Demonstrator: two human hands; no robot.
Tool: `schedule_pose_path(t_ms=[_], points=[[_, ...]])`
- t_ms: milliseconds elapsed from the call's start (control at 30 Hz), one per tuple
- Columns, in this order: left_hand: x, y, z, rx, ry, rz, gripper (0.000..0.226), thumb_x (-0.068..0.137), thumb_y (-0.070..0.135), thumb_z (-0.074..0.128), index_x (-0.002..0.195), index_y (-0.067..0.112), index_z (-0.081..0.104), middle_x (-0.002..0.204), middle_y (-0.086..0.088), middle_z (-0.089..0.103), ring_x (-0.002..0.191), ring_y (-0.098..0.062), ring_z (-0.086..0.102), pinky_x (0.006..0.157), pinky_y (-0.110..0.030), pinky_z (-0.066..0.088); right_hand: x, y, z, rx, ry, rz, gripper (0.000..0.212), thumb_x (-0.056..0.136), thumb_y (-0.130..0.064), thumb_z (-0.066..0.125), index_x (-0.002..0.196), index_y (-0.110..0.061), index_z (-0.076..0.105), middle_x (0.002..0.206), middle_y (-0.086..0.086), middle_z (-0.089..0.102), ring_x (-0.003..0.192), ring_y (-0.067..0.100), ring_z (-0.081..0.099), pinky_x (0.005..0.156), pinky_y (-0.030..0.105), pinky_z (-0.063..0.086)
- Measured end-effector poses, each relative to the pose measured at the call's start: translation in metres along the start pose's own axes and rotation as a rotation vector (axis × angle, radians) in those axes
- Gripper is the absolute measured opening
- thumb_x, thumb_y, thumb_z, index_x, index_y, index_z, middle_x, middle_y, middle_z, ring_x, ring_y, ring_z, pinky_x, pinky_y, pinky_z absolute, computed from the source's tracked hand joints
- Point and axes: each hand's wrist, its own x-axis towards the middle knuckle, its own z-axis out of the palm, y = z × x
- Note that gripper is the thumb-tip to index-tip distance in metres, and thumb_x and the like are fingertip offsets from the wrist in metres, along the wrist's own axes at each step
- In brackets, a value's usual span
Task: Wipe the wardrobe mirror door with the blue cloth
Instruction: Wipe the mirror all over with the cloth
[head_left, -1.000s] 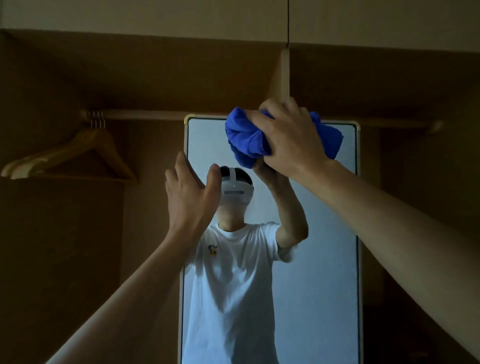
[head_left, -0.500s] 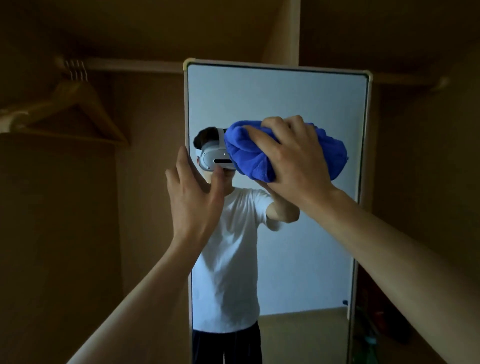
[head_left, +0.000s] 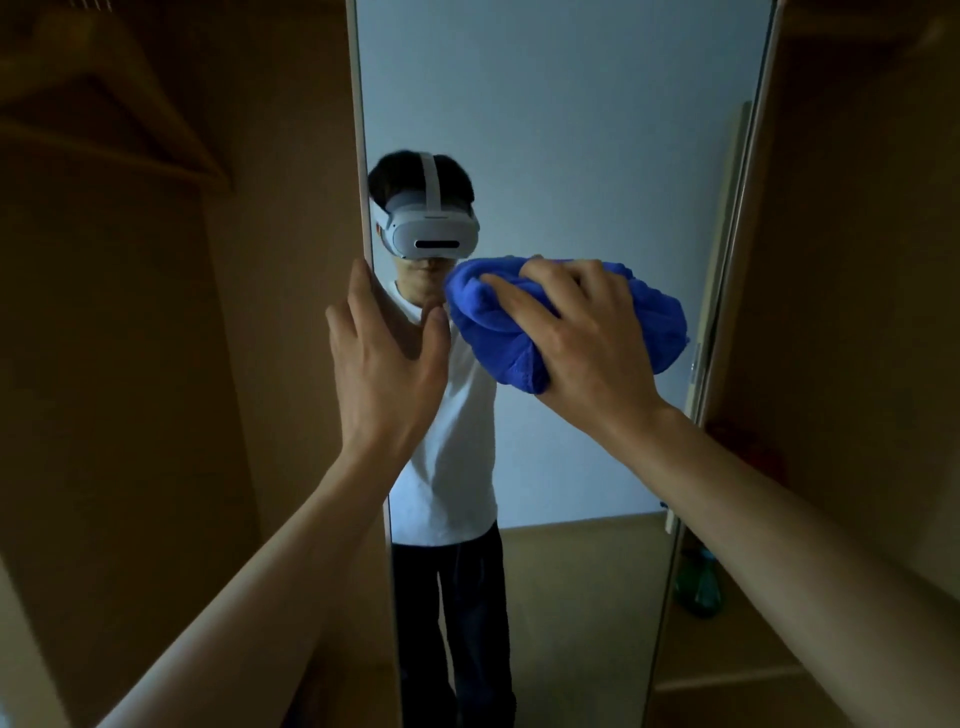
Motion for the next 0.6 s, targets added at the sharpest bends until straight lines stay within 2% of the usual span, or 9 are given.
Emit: schedule_pose_path(t_ms=[133,433,600], points=[[-0.024,-0.017,0.004,0.041,-0.018,-0.032,0.087,0.095,0.054,0.062,0.162,0.025,0.015,0.146,-0.007,0.037,0.127,-0.020,0.047,0.092,-0.031,0.041,-0.029,-0.010,0.009,0.012,-0.020,0.003,0.049,0.090,-0.023,0.066,0.138,-0.022,0.058,0.128,0.007,0.061,0.104,0.033,0.054,0.089,0.048,0.040],[-0.075,-0.048,0.017,0.062,-0.031,-0.164,0.086,0.094,0.046,0.067,0.160,0.024,0.018,0.140,-0.006,0.038,0.124,-0.023,0.049,0.096,-0.045,0.052,-0.092,-0.030,0.026,0.054,-0.089,0.002,0.050,0.091,-0.025,0.064,0.140,-0.025,0.056,0.132,0.008,0.060,0.107,0.035,0.057,0.092,0.050,0.042],[-0.103,-0.065,0.024,0.047,-0.029,-0.197,0.086,0.094,0.038,0.068,0.161,0.021,0.016,0.139,-0.007,0.038,0.123,-0.020,0.049,0.095,-0.040,0.051,-0.136,-0.043,0.034,0.095,-0.129,-0.008,0.049,0.093,-0.018,0.063,0.141,-0.024,0.056,0.132,0.008,0.060,0.107,0.033,0.053,0.092,0.049,0.042]])
